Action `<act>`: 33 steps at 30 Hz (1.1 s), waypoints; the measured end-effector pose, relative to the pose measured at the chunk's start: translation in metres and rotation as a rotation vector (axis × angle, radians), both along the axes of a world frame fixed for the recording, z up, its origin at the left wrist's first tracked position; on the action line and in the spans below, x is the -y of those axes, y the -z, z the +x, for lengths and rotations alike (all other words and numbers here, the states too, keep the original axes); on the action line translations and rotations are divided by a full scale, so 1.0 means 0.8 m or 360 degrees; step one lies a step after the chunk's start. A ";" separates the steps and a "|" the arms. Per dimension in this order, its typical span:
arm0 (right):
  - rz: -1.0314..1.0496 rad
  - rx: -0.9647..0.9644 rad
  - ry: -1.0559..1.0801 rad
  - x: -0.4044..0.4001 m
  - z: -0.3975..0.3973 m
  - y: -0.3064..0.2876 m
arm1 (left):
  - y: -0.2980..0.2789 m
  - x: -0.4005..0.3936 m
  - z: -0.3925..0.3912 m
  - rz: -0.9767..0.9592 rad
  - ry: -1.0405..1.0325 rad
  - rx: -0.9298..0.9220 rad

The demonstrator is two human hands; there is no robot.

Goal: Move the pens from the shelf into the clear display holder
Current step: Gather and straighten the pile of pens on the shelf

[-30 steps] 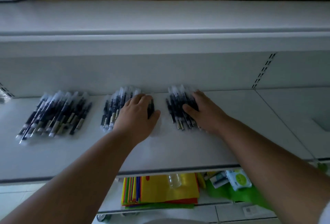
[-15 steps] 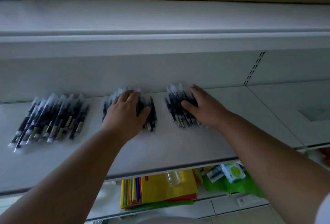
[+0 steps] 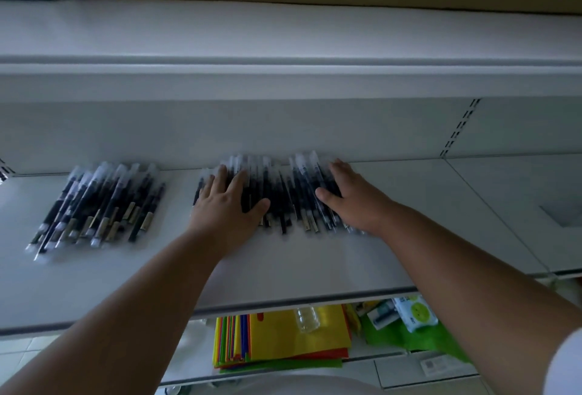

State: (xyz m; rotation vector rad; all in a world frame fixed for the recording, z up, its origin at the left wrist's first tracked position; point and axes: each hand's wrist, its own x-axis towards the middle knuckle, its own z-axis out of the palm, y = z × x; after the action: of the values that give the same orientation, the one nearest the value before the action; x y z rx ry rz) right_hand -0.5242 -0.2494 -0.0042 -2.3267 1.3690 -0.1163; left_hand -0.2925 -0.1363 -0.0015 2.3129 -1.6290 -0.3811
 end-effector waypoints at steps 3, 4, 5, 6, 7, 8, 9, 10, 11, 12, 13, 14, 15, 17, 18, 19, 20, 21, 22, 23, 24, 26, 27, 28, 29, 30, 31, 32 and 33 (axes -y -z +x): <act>-0.0078 0.0023 0.0041 0.001 -0.010 -0.002 | 0.000 -0.006 0.011 -0.0034 -0.0002 0.0047; -0.0110 0.0020 0.0055 0.002 -0.013 -0.003 | 0.001 -0.008 0.019 -0.0056 -0.0022 0.0089; -0.0124 0.0006 0.0067 0.003 -0.016 -0.004 | 0.003 -0.008 0.026 -0.0067 -0.0050 0.0127; -0.0114 -0.0019 0.0079 0.002 -0.018 -0.005 | 0.004 -0.009 0.031 -0.0063 -0.0085 0.0144; -0.0079 -0.0040 0.0096 -0.001 -0.017 -0.005 | 0.006 -0.009 0.034 -0.0043 -0.0114 0.0130; -0.0031 -0.0050 0.0114 -0.005 -0.015 -0.005 | 0.007 -0.009 0.034 -0.0015 -0.0131 0.0091; 0.0005 -0.0048 0.0130 -0.009 -0.012 -0.006 | 0.009 -0.008 0.032 0.0013 -0.0130 0.0048; 0.0011 -0.0044 0.0137 -0.013 -0.008 -0.007 | 0.011 -0.008 0.028 0.0030 -0.0113 0.0031; -0.0005 -0.0039 0.0133 -0.016 -0.003 -0.008 | 0.013 -0.007 0.025 0.0041 -0.0090 0.0036; -0.0017 -0.0033 0.0120 -0.018 0.002 -0.010 | 0.014 -0.006 0.021 0.0048 -0.0068 0.0049; -0.0012 -0.0028 0.0100 -0.019 0.007 -0.010 | 0.014 -0.005 0.019 0.0052 -0.0051 0.0049; 0.0009 -0.0021 0.0078 -0.019 0.009 -0.010 | 0.012 -0.005 0.018 0.0054 -0.0040 0.0033; 0.0043 -0.0005 0.0067 -0.018 0.010 -0.009 | 0.009 -0.005 0.019 0.0051 -0.0036 0.0005; 0.0087 0.0055 0.0106 -0.014 0.004 -0.010 | 0.002 -0.006 0.026 0.0025 -0.0041 -0.0067; 0.0090 0.0082 0.0139 -0.011 0.000 -0.010 | -0.002 -0.005 0.032 0.0007 -0.0052 -0.0099; 0.0093 0.0098 0.0165 -0.009 -0.003 -0.009 | -0.004 -0.004 0.037 -0.0006 -0.0066 -0.0131; 0.0099 0.0105 0.0178 -0.008 -0.004 -0.008 | -0.003 -0.001 0.040 -0.0009 -0.0070 -0.0166; 0.0108 0.0110 0.0181 -0.009 -0.002 -0.006 | -0.002 0.001 0.039 -0.0002 -0.0056 -0.0194; 0.0112 0.0116 0.0175 -0.011 0.004 -0.005 | 0.000 0.006 0.034 0.0014 -0.0021 -0.0201; 0.0112 0.0119 0.0167 -0.012 0.012 -0.003 | 0.002 0.010 0.025 0.0025 0.0030 -0.0195; 0.0112 0.0115 0.0161 -0.014 0.021 -0.004 | 0.004 0.015 0.015 0.0028 0.0081 -0.0198; 0.0122 0.0108 0.0162 -0.016 0.036 -0.006 | 0.004 0.023 -0.003 0.0050 0.0148 -0.0189; 0.0130 0.0122 0.0165 -0.015 0.039 -0.006 | 0.002 0.025 -0.007 0.0073 0.0156 -0.0178; 0.0137 0.0143 0.0165 -0.014 0.039 -0.007 | 0.000 0.024 -0.008 0.0083 0.0146 -0.0187; 0.0141 0.0172 0.0161 -0.013 0.036 -0.006 | -0.001 0.022 -0.007 0.0064 0.0124 -0.0213; 0.0138 0.0200 0.0154 -0.013 0.031 -0.004 | -0.001 0.019 -0.004 0.0020 0.0097 -0.0240; 0.0127 0.0222 0.0143 -0.013 0.026 -0.003 | -0.001 0.015 -0.003 -0.0031 0.0072 -0.0258; 0.0120 0.0236 0.0127 -0.015 0.022 -0.002 | 0.000 0.011 -0.003 -0.0065 0.0067 -0.0259; 0.0118 0.0234 0.0105 -0.018 0.021 -0.001 | 0.002 0.008 -0.006 -0.0069 0.0090 -0.0223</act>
State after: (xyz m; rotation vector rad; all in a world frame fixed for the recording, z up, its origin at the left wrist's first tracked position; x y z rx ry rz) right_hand -0.5077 -0.2350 -0.0030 -2.1676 1.3535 -0.2478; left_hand -0.2971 -0.1427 -0.0028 2.1605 -1.6205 -0.5032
